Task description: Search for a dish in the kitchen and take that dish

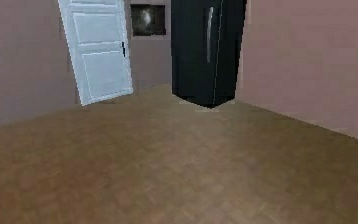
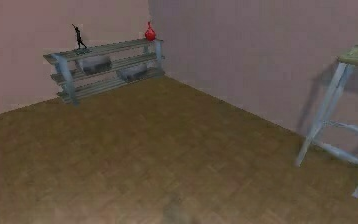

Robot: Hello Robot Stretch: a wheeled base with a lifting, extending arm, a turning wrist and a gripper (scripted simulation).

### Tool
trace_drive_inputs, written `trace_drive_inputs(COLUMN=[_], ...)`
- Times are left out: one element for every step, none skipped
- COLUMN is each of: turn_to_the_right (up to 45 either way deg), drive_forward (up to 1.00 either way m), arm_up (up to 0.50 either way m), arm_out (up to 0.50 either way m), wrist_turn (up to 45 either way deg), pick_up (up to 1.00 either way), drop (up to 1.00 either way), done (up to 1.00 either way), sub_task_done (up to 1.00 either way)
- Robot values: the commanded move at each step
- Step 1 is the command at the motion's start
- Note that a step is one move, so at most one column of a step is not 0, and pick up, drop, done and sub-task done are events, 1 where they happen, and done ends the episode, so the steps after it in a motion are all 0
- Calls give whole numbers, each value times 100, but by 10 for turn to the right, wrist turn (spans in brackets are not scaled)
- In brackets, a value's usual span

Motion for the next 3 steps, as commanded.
trace_drive_inputs(turn_to_the_right=[-390,0,-210], drive_forward=[0,100,0], arm_up=[0,0,0], arm_out=[0,0,0], wrist_turn=[0,0,0], pick_up=[0,0,0], drop=[0,0,0], done=[0,0,0], sub_task_done=[0,0,0])
